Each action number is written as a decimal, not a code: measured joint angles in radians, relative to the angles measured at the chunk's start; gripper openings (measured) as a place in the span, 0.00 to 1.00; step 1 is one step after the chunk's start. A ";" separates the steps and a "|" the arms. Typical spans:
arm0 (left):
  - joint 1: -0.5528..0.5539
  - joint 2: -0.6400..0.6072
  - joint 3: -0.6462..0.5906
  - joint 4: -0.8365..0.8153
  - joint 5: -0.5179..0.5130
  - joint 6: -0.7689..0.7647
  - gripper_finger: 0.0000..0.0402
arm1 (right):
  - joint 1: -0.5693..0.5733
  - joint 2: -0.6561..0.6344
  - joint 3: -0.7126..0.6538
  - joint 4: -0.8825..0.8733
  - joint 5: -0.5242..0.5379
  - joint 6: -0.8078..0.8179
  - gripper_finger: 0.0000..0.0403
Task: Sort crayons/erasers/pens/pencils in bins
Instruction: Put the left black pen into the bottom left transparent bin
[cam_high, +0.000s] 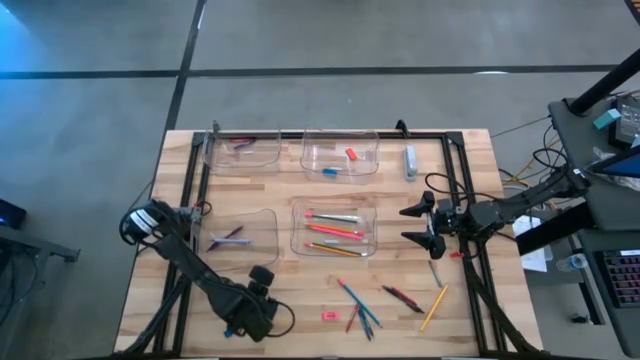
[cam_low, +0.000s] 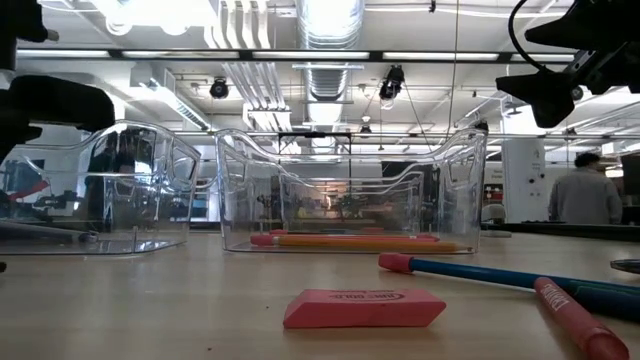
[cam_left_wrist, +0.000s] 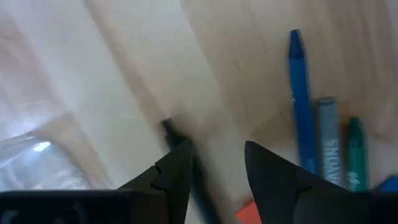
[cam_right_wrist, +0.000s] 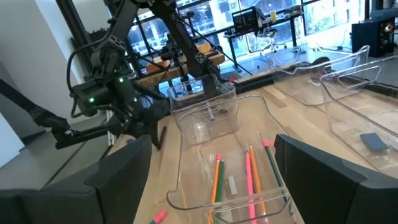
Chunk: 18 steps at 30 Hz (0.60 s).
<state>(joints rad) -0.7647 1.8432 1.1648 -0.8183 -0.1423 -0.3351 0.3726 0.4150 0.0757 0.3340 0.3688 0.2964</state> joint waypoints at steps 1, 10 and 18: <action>0.000 0.000 0.001 0.000 0.011 -0.002 0.33 | 0.000 0.000 0.000 0.000 0.000 0.000 0.81; 0.000 -0.056 0.036 0.014 0.015 -0.025 0.33 | 0.000 0.000 0.000 0.000 0.000 0.000 0.81; 0.012 -0.113 -0.006 -0.043 -0.049 -0.133 0.33 | 0.000 0.000 0.000 0.000 0.000 0.000 0.81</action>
<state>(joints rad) -0.7524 1.7299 1.1588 -0.8611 -0.1913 -0.4681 0.3728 0.4149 0.0761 0.3338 0.3691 0.2965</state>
